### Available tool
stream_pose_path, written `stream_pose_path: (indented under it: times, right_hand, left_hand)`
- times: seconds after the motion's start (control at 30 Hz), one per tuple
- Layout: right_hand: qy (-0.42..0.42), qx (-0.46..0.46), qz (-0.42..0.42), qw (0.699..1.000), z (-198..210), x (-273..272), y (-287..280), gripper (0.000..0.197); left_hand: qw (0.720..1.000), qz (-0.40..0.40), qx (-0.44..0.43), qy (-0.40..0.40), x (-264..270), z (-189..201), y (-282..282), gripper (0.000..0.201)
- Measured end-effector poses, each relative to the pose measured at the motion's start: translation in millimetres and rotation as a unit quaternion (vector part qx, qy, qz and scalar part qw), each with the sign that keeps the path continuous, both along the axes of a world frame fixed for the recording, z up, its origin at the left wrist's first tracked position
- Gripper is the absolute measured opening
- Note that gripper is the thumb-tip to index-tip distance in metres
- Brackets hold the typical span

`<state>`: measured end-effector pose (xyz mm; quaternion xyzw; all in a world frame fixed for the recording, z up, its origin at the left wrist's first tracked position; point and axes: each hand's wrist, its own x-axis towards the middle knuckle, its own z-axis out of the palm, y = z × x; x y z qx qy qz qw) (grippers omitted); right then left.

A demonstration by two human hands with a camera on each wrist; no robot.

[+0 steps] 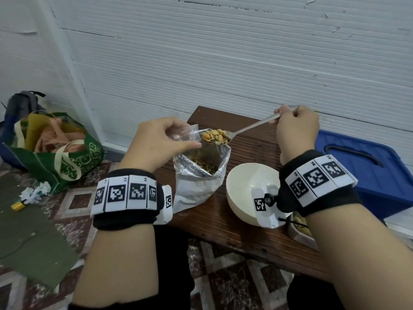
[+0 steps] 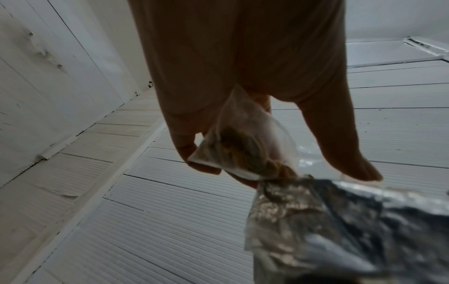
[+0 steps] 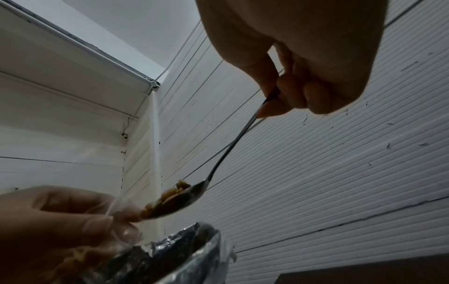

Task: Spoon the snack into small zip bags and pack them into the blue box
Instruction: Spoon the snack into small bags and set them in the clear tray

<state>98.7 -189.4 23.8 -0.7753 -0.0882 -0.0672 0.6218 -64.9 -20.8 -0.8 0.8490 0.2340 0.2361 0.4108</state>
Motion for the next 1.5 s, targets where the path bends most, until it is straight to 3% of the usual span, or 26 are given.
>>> stream_pose_path:
  times: [0.33, 0.6, 0.8, 0.93, 1.1, 1.2, 1.3, 1.37, 1.5]
  right_hand:
    - [-0.009, -0.040, 0.056, 0.998, 5.8, -6.5, 13.9, 0.022]
    - [-0.014, -0.045, 0.085, 0.995, 5.7, -13.1, 26.6, 0.022]
    - [-0.097, 0.005, 0.151, 0.984, 5.7, -28.0, 26.7, 0.020]
    - [-0.198, 0.077, 0.180, 0.960, 11.5, -30.1, 17.2, 0.017]
    - [-0.228, 0.154, 0.095, 0.957, 12.4, -24.4, 7.4, 0.015]
    - [-0.203, 0.106, 0.067, 0.971, 1.8, -23.9, 4.5, 0.016]
    - [-0.202, 0.002, 0.131, 0.971, -13.3, -29.4, 6.5, 0.015]
    - [-0.234, -0.072, 0.181, 0.953, -23.9, -35.0, 9.6, 0.014]
    - [-0.356, -0.205, 0.231, 0.882, -46.5, -44.8, 16.7, 0.018]
  left_hand:
    - [0.999, -0.023, 0.016, 0.037, 12.4, -0.8, -8.5, 0.043]
    - [0.997, -0.032, 0.041, 0.059, 20.2, -3.5, -16.9, 0.062]
    - [0.999, -0.012, 0.037, 0.018, 25.7, -5.1, -25.5, 0.030]
    - [0.999, 0.013, -0.021, -0.032, 23.0, -6.3, -21.2, 0.032]
    - [0.994, 0.051, -0.053, -0.078, 17.2, -7.4, -16.3, 0.021]
    - [0.994, 0.050, -0.055, -0.082, 16.7, -8.3, -14.6, 0.020]
    - [0.995, 0.039, -0.053, -0.076, 17.5, -8.8, -14.4, 0.020]
    - [0.996, 0.030, -0.050, -0.067, 17.8, -9.0, -14.6, 0.019]
    - [0.997, 0.030, -0.044, -0.062, 18.4, -10.0, -14.3, 0.020]
